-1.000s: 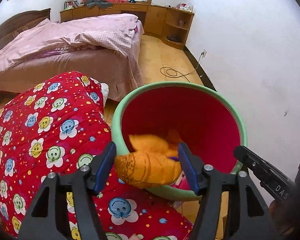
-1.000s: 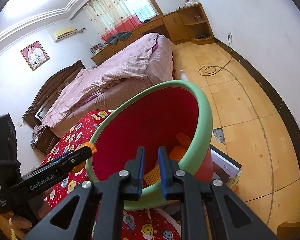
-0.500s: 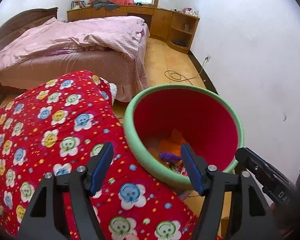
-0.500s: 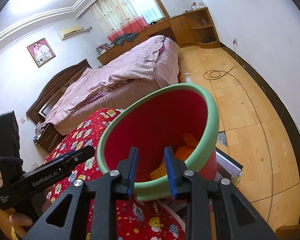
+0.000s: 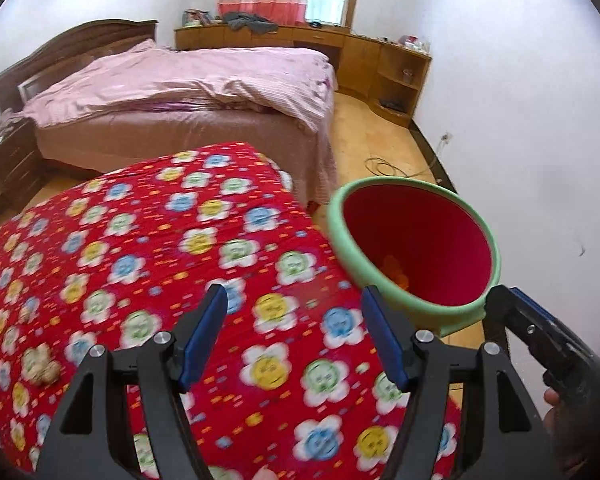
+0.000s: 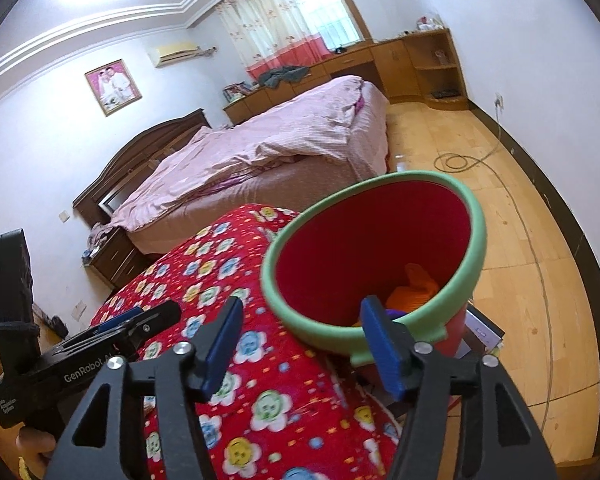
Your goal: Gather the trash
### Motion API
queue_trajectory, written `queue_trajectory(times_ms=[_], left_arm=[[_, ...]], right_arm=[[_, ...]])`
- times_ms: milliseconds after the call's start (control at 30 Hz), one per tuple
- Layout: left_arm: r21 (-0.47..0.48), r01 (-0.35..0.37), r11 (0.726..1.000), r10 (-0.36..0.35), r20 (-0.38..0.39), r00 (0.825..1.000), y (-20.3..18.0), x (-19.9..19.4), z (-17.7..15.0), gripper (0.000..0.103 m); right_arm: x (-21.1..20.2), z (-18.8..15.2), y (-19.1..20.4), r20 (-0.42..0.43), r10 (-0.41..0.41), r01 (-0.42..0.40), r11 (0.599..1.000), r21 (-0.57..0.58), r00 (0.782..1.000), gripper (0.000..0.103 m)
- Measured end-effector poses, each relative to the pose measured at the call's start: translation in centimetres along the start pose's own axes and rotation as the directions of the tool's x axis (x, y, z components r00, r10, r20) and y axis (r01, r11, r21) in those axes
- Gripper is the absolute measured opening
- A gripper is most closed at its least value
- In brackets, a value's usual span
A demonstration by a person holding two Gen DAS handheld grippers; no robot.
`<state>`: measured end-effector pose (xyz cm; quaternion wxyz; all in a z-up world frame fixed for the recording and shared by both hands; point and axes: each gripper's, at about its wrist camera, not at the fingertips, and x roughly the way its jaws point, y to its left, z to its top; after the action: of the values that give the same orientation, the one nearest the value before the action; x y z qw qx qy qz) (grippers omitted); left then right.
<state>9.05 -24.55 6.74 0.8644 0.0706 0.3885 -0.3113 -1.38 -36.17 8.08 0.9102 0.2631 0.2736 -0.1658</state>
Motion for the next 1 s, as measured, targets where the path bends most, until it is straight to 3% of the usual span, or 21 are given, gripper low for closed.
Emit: queue_trajectory(times_ms=[500,1000], left_arm=[[-0.126,-0.178,0.976,0.186,0.059,0.981,9.2,-6.1,-3.1,0.069],[-0.239,-0.295,0.925,0.323,0.089,0.942,13.5,-9.7,-7.6,0.069]], right_arm=[[-2.3,-3.4,7.8,0.003,0.064,-0.063,0.987,-0.146,0.998,0.086],[-4.1,-7.2,12.0,0.039,0.072,-0.059,0.961,-0.269,0.997,0.087]])
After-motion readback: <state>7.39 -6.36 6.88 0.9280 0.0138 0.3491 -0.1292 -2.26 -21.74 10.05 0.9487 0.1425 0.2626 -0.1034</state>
